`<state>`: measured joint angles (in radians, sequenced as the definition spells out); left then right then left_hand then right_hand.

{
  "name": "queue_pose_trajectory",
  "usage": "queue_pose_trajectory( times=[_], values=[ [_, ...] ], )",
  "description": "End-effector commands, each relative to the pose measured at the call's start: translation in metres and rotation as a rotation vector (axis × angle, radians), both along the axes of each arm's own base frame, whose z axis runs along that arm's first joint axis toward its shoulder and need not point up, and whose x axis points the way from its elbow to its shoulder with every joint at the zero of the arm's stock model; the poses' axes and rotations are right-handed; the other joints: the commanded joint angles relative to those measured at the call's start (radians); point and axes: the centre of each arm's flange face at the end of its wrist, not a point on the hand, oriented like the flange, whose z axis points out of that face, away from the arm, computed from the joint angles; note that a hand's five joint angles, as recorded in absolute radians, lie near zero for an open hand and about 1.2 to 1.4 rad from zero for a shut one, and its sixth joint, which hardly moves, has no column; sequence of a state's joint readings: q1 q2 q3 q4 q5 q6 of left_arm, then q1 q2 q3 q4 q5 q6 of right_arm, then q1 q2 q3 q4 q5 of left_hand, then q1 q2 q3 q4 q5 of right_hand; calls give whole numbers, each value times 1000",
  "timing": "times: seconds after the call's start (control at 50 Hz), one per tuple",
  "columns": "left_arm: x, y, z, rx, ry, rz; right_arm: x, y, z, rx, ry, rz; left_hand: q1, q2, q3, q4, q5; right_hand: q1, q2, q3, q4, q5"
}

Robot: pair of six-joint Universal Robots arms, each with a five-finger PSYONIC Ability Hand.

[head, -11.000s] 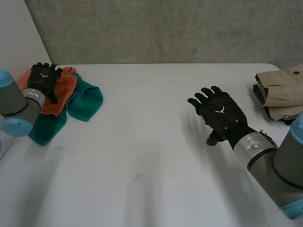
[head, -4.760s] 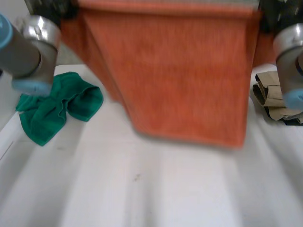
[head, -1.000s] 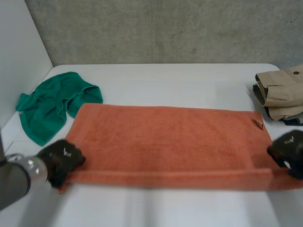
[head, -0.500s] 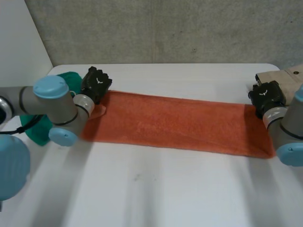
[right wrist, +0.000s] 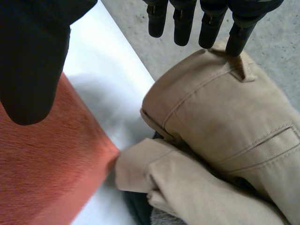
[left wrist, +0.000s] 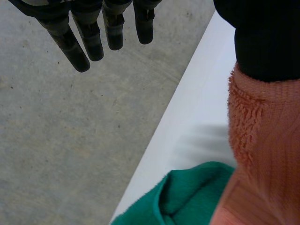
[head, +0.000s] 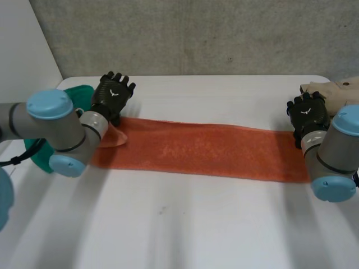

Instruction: Fold the laundry.

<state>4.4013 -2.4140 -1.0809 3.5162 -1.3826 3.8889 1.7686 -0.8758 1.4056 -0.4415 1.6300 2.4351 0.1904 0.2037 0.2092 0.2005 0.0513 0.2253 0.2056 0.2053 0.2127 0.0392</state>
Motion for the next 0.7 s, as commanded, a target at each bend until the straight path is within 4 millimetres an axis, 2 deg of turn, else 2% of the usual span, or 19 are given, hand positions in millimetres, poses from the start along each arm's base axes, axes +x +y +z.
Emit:
queue_pose_trajectory(
  times=[0.02, 0.12, 0.2, 0.22, 0.24, 0.32, 0.36, 0.44, 0.5, 0.62, 0.7],
  values=[
    [20, 21, 7, 131, 21, -22, 9, 21, 8, 32, -27, 42, -16, -29, -35, -26, -51, -51, -31, -31, -38, -39],
    [19, 20, 6, 153, 37, -59, 11, 24, 9, 50, -22, 50, -16, -29, -35, -26, -51, -51, -31, -31, -38, -39],
    [11, 3, 2, 92, 12, -135, 12, 26, 10, 58, -18, 51, -16, -29, -35, -26, -51, -51, -31, -31, -38, -39],
    [12, -5, 0, 60, -3, -148, 12, 27, 9, 63, -17, 51, -16, -29, -35, -26, -51, -51, -31, -31, -38, -39],
    [17, -25, 1, -26, -42, -161, 12, 28, 10, 64, -17, 50, -16, -29, -35, -26, -51, -51, -31, -31, -38, -39],
    [29, -68, 8, -265, -196, -112, 11, 29, 10, 69, -16, 51, -16, -29, -35, -26, -51, -51, -31, -31, -38, -39],
    [33, -78, 12, -309, -233, -92, 11, 29, 10, 68, -14, 51, -16, -29, -35, -26, -51, -51, -31, -31, -38, -39],
    [32, -76, 20, -310, -236, -97, 9, 28, 10, 72, -16, 48, -16, -29, -35, -26, -51, -51, -31, -31, -38, -39],
    [30, -65, 25, -238, -162, -128, 7, 26, 11, 71, -19, 43, -16, -29, -35, -26, -51, -51, -31, -31, -38, -39],
    [19, -33, 23, -55, 28, -257, 7, 25, 12, 70, -18, 40, -16, -29, -35, -26, -51, -51, -31, -31, -38, -39],
    [24, -33, 18, -50, 38, -189, 8, 27, 13, 77, -18, 43, -16, -29, -35, -26, -51, -51, -31, -31, -38, -39]
  ],
)
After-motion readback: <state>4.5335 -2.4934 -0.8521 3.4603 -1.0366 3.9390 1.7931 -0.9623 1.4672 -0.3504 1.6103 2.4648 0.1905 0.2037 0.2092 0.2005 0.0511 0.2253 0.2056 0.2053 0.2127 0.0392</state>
